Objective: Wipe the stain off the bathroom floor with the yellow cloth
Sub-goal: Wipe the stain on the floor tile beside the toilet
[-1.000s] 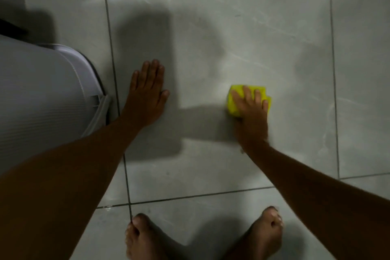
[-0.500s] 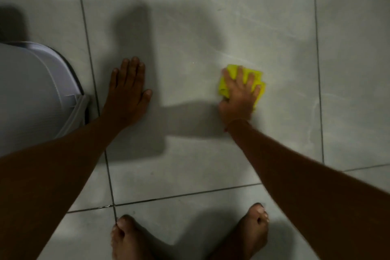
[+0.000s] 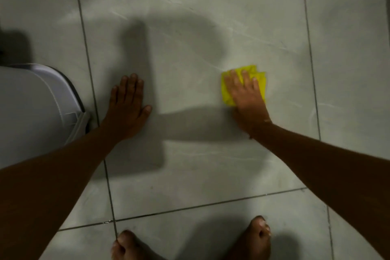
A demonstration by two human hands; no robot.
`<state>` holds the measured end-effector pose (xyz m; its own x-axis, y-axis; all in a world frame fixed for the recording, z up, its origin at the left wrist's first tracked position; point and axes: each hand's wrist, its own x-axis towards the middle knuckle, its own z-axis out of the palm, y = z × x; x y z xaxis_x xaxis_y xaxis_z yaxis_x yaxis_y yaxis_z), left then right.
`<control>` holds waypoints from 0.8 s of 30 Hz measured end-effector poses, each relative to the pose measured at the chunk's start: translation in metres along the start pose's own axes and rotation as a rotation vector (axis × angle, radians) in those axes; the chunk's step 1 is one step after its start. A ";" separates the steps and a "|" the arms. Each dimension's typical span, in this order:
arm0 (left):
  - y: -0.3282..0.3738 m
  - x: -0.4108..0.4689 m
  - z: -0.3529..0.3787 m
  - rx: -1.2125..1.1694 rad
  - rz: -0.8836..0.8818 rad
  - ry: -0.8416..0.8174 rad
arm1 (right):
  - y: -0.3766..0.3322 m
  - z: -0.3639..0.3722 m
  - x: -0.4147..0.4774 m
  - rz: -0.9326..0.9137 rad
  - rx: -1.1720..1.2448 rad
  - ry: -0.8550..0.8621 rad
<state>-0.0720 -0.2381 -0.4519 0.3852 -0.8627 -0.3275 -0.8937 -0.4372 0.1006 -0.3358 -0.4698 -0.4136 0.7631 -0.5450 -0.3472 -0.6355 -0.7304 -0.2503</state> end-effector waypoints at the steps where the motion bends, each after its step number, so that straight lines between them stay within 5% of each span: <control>1: 0.000 0.000 -0.002 -0.007 -0.006 -0.011 | 0.010 -0.001 -0.013 -0.166 -0.068 -0.083; 3: 0.001 0.000 -0.004 -0.003 -0.017 -0.025 | 0.046 -0.008 -0.017 -0.171 -0.059 -0.083; 6: 0.003 0.001 -0.006 0.002 -0.014 -0.022 | 0.057 -0.022 0.032 0.402 0.117 0.115; 8: 0.003 0.000 -0.005 0.004 -0.006 -0.013 | 0.023 -0.021 0.057 0.591 0.123 0.153; 12: 0.003 -0.001 -0.006 -0.013 -0.002 -0.013 | -0.012 0.002 0.015 -0.144 -0.028 0.021; 14: 0.003 -0.001 -0.007 -0.024 -0.011 -0.018 | 0.008 -0.001 0.007 -0.166 -0.059 -0.018; 18: 0.004 -0.001 -0.007 -0.012 -0.007 -0.004 | -0.016 -0.017 0.084 0.611 0.173 0.202; 19: 0.003 -0.001 -0.007 -0.012 -0.003 -0.002 | -0.034 -0.019 0.097 0.631 0.161 0.211; 22: 0.000 -0.003 -0.012 -0.011 -0.011 0.008 | -0.058 -0.010 0.099 -0.029 -0.028 0.140; 24: 0.004 -0.002 -0.014 -0.017 -0.008 -0.004 | -0.034 -0.019 0.095 -0.224 -0.071 0.079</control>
<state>-0.0732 -0.2417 -0.4376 0.3910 -0.8583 -0.3323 -0.8867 -0.4480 0.1139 -0.2395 -0.5040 -0.4211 0.8927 -0.3943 -0.2181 -0.4415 -0.8623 -0.2481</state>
